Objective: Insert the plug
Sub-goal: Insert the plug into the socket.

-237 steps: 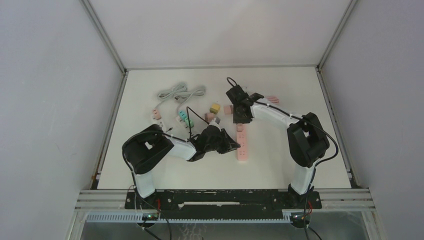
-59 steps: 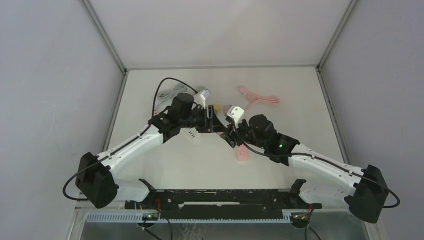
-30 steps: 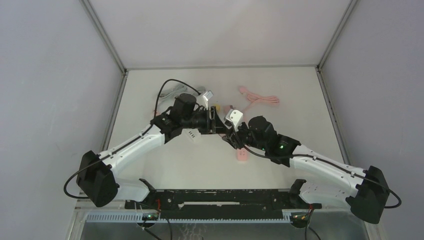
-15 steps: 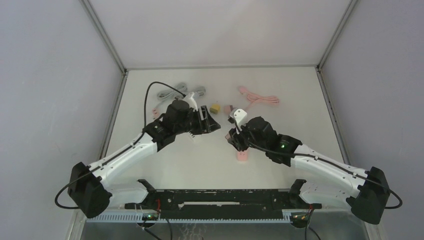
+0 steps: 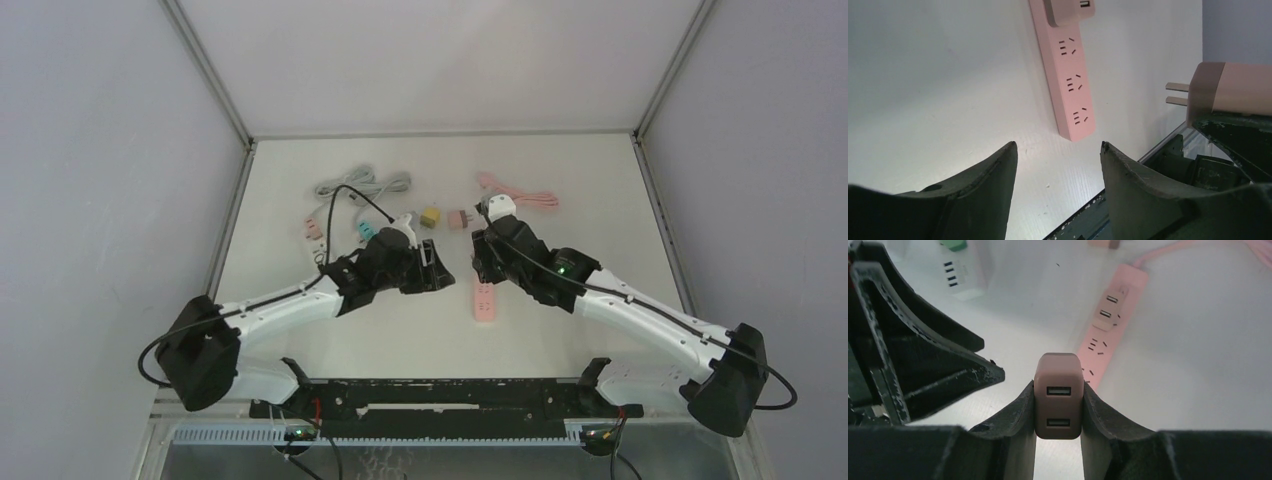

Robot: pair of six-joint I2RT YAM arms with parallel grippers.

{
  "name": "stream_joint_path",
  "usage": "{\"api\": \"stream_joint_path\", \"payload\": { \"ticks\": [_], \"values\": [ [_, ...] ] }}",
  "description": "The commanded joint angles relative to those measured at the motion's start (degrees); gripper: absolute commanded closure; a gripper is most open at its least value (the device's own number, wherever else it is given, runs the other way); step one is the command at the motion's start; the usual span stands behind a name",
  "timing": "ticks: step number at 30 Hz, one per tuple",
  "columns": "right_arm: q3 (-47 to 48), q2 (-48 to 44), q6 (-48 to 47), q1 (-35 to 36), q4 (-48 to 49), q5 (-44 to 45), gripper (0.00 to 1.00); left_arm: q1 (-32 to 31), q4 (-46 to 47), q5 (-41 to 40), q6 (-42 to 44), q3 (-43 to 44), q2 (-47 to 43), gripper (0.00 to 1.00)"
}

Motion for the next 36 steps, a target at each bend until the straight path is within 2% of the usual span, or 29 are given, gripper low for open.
{"api": "stream_joint_path", "payload": {
  "ticks": [1,5,9,12,25,36],
  "values": [
    [2.23,1.02,6.9,-1.85,-3.22,2.73,1.0,-2.47,7.48,-0.33,-3.65,0.62,5.18,0.35],
    [2.27,2.69,8.24,-3.58,-3.64,1.41,1.0,-3.56,11.85,1.35,-5.78,1.93,11.57,0.38],
    [2.23,4.88,8.49,-4.41,-3.31,1.29,1.0,-3.98,15.27,4.18,-7.03,3.02,17.26,0.46],
    [2.23,6.9,8.52,-4.79,-2.39,1.37,1.0,-4.47,16.38,4.39,-7.07,3.7,20.11,0.48],
    [1.64,15.53,8.49,-6.64,3.36,0.85,1.0,-4.63,22.15,9.62,-10.07,6.03,29.45,0.48],
    [1.52,20.18,8.36,-7.8,5.92,2.15,1.0,-4.67,23.93,10.77,-13.82,4.9,34.11,0.61]
  ]
}}
